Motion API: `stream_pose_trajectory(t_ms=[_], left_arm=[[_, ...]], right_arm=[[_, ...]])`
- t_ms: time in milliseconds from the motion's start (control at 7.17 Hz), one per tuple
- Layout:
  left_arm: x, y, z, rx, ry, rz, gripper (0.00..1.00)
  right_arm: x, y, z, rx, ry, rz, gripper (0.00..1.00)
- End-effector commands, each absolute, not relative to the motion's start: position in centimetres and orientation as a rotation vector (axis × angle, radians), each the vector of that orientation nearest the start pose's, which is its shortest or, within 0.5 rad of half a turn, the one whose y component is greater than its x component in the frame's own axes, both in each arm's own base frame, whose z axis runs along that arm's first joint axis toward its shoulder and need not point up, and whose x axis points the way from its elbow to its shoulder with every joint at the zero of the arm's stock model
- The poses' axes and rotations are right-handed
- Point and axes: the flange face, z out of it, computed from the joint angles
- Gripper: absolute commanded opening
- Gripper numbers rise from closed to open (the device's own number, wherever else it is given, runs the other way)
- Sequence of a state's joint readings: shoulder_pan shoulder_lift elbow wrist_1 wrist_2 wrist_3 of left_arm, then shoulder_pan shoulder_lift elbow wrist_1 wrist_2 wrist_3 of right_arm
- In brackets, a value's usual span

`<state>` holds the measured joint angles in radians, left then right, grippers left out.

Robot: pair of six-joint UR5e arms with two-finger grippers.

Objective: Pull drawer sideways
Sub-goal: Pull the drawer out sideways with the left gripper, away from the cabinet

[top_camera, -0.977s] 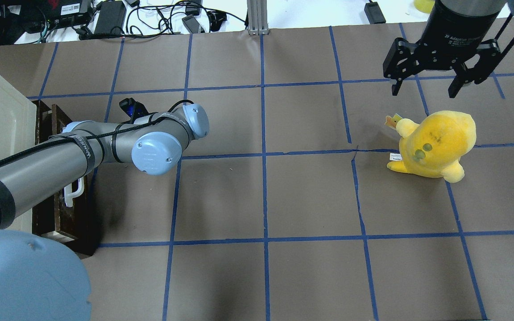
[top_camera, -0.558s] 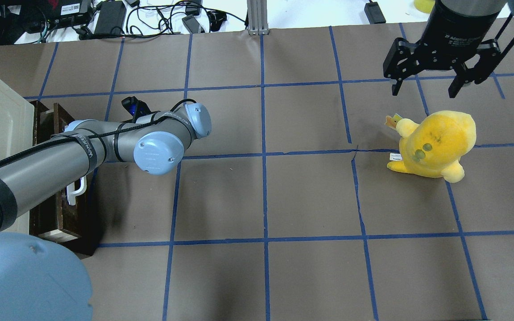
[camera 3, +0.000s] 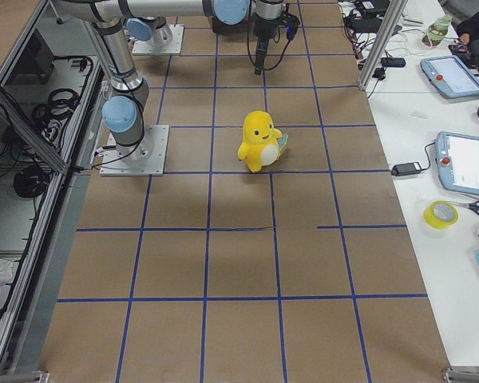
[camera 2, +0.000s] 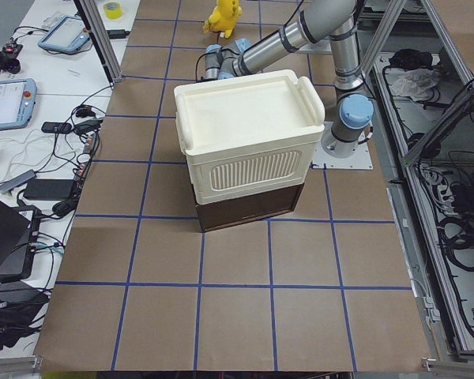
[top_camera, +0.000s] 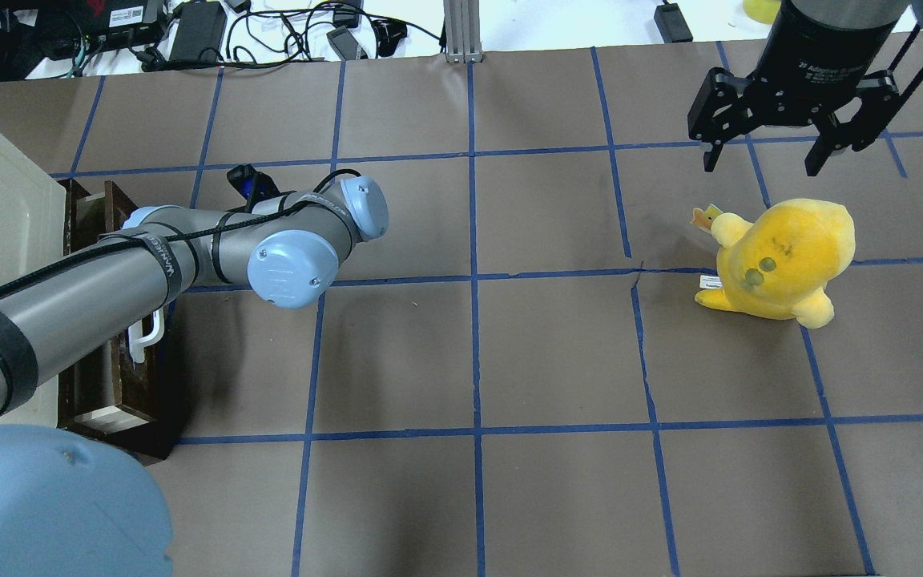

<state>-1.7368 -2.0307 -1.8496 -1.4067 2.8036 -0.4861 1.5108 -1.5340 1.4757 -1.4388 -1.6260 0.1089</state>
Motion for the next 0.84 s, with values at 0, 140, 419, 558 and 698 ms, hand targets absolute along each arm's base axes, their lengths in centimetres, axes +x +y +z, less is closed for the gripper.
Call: stream_pose_trajectory(t_ms=[0, 140, 419, 558, 698], left_arm=[[-13.1, -53.1, 19.8, 0.087, 1.854, 0.094, 0.0], [-13.1, -53.2, 19.8, 0.085, 1.855, 0.091, 0.0], [-14.8, -53.7, 20.5, 0.089, 1.891, 0.078, 0.0], [-15.1, -53.7, 20.5, 0.093, 1.891, 0.075, 0.0], [-15.3, -53.7, 20.5, 0.093, 1.893, 0.071, 0.0]], right_arm=[[9.8, -50.6, 50.4, 0.266, 3.185, 0.116, 1.0], [9.8, -50.6, 50.4, 0.266, 3.185, 0.116, 1.0], [9.8, -50.6, 50.4, 0.266, 3.185, 0.116, 1.0], [9.8, -50.6, 50.4, 0.266, 3.185, 0.116, 1.0], [9.8, -50.6, 50.4, 0.266, 3.185, 0.116, 1.0]])
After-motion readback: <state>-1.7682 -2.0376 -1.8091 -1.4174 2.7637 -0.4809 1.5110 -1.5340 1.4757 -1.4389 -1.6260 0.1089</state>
